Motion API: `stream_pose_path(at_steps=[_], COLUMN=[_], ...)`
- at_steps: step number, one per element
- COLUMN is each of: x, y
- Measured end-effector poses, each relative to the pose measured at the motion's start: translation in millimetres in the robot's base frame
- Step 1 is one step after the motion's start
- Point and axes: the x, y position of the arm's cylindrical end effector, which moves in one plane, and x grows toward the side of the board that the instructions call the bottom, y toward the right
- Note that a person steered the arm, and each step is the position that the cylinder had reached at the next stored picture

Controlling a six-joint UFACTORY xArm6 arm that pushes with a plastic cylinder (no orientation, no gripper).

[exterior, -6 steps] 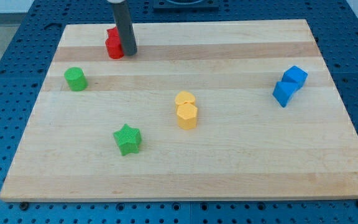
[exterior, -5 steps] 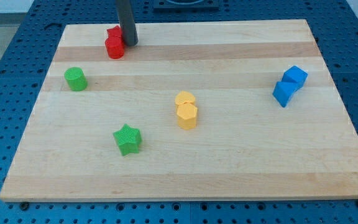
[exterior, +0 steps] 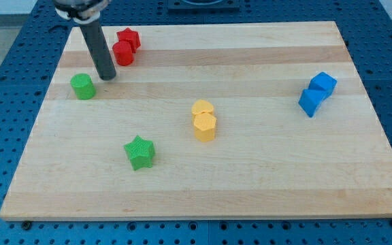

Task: Push the green circle closer to green star

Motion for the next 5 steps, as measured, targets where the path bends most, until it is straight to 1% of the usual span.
stream_pose_path(at_steps=[1,2,3,4,5], x=[-30.4,-26.7,10.3,62.2,92.3], y=[-24.3,-64.2,-94.6,-103.0,-103.0])
